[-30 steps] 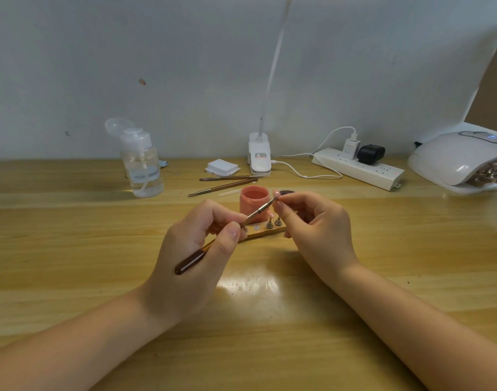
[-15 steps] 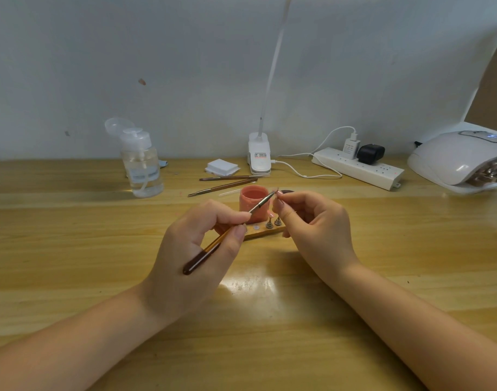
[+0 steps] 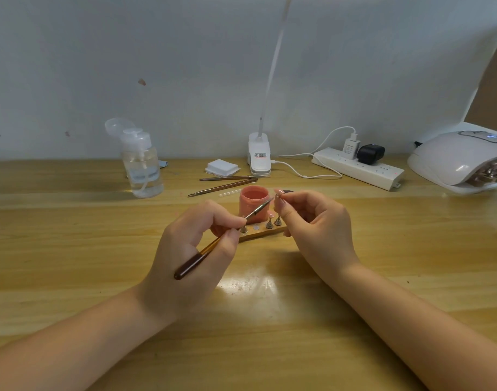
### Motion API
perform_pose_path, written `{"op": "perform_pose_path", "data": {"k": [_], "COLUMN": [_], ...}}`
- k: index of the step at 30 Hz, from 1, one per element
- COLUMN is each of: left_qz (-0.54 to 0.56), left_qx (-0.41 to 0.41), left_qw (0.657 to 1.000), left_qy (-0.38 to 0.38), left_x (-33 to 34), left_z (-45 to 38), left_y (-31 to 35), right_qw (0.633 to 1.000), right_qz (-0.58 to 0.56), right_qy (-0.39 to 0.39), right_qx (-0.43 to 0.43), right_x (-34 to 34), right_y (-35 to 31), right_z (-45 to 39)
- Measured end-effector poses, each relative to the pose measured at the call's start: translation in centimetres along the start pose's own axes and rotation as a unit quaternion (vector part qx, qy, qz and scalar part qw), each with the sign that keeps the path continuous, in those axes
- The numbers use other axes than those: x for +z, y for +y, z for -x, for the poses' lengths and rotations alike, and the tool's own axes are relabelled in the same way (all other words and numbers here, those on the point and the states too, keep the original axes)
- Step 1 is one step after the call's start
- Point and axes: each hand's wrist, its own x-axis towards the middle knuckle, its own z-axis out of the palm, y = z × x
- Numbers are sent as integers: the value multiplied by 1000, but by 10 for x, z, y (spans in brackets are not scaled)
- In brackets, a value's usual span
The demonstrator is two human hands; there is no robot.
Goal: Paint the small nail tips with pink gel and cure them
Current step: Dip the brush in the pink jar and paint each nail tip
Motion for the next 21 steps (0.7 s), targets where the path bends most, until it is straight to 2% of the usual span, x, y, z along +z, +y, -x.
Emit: {"op": "perform_pose_path", "data": {"k": [9,15,21], "left_qz": [8,23,12], "left_qx": [-28,-31,-24], "left_qw": [1000,999,1000], "left_qy": [-4,20,-3], "left_x": [1,1,2], "left_z": [1,2,2], "left_y": [1,4,3], "right_qw": [1000,998,996], "right_qz": [18,36,64], "right_qy": [7,13,12], "right_qx": [-21,-40,-65], "right_x": [0,-1,-1], "right_y": [-1,0,1], "right_z": [0,0,0]}}
